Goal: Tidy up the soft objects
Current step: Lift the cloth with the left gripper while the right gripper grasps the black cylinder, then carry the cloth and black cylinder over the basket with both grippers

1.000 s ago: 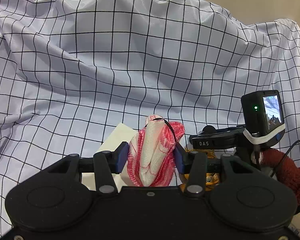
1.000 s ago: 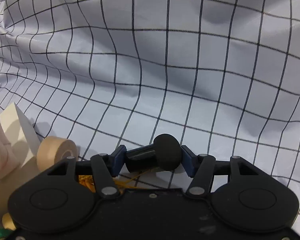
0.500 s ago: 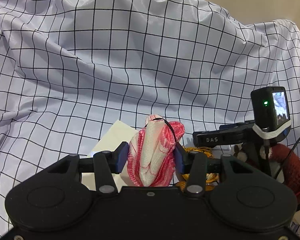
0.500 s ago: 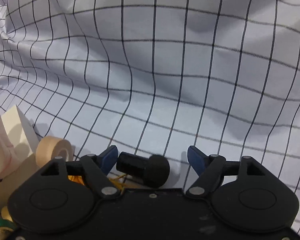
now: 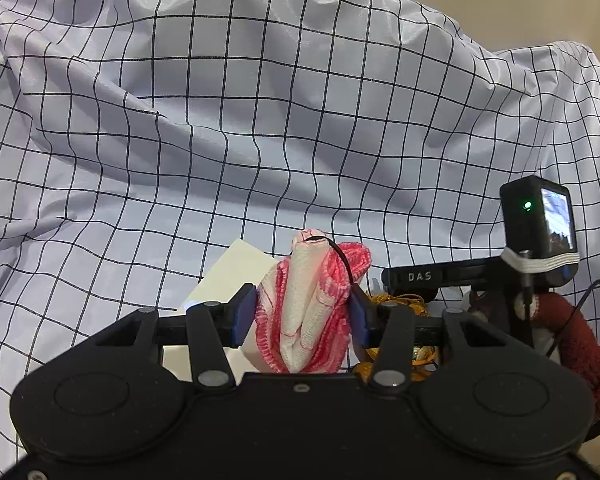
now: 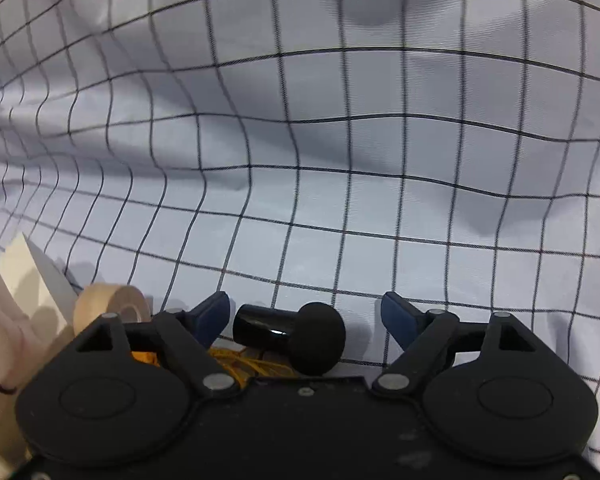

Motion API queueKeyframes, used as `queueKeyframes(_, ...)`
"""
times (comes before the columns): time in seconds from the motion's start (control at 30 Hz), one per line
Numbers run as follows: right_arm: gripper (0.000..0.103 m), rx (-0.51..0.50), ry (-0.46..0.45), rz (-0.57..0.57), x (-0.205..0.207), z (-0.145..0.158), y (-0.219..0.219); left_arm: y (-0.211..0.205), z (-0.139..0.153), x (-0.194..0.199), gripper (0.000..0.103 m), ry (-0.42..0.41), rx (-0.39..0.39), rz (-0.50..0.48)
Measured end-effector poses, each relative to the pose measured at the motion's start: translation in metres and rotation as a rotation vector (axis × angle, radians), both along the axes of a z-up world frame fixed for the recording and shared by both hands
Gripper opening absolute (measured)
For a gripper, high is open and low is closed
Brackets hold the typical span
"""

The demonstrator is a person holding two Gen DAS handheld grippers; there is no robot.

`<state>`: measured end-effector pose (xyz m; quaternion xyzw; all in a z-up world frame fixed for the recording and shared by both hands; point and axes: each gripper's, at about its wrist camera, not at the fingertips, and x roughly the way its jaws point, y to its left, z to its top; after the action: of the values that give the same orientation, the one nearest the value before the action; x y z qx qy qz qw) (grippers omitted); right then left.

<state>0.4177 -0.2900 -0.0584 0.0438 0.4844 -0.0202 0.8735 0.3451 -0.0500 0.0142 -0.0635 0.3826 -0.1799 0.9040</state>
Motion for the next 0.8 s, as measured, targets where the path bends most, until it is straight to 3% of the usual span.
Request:
queueKeyframes(0.23, 0.081, 0.001, 0.045, -0.026, 0.005, -0.008, 0.004, 0.0, 0.0, -0.001, 0.048, -0.001, 0.004, -0.005)
queueKeyframes(0.3, 0.075, -0.022, 0.046, -0.029, 0.01, -0.015, 0.011, -0.001, 0.001, -0.001, 0.048, -0.001, 0.005, -0.006)
queueKeyframes(0.37, 0.062, -0.019, 0.048, -0.031, 0.008, -0.018, 0.014, -0.002, 0.001, -0.002, 0.048, 0.0, 0.006, -0.008)
queueKeyframes(0.43, 0.058, -0.001, 0.046, -0.041, 0.006, -0.017, 0.014, -0.002, 0.001, -0.003, 0.048, -0.001, 0.007, -0.01)
queueKeyframes(0.57, 0.058, -0.023, 0.005, -0.062, 0.006, -0.015, 0.013, -0.002, 0.002, -0.005, 0.048, 0.0, 0.005, -0.013)
queueKeyframes(0.8, 0.058, -0.012, -0.113, -0.087, -0.018, 0.019, -0.002, -0.001, 0.009, -0.013, 0.048, -0.012, -0.004, -0.019)
